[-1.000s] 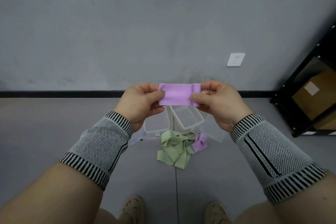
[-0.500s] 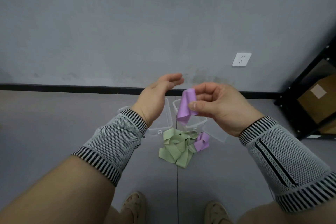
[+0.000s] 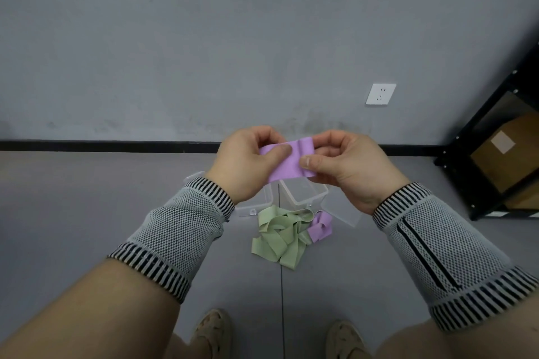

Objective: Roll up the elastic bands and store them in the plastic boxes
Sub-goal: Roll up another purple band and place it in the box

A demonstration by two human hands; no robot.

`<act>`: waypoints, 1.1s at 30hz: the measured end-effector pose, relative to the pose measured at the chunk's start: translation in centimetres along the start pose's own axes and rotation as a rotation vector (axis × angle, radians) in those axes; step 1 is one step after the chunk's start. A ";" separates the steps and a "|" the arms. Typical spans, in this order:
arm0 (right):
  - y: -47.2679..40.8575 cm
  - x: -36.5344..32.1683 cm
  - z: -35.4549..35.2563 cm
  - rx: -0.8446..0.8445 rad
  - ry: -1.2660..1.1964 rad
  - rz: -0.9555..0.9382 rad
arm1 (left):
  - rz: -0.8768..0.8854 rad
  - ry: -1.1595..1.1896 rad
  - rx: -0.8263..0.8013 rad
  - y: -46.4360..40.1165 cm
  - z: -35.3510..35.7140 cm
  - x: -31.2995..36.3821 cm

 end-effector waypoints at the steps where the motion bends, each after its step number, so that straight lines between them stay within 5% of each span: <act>1: 0.0 0.0 0.1 0.006 0.013 -0.006 | -0.001 0.004 0.017 0.0 -0.1 0.1; 14: 0.3 -0.9 0.6 0.184 0.439 -0.194 | -0.055 0.116 0.053 0.1 0.1 0.5; 21: 1.6 -2.2 1.6 -0.100 0.178 -0.275 | -0.229 0.555 -0.037 0.3 -0.6 -0.7; 27: 1.9 -2.4 2.1 -0.159 0.149 -0.311 | -0.205 0.708 -0.142 0.4 0.0 -0.6; 33: 1.8 -2.3 2.0 -0.143 0.320 -0.329 | -0.144 0.436 -0.139 0.6 -0.7 -0.2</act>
Point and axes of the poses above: each hand's wrist, its own y-axis away from the middle knuckle, its own z-axis out of the palm, x = y × z, the point moved 8 cm from there along -y, towards the middle knuckle, and after that the axes turned 4 degrees about -y, right-handed, at the moved point
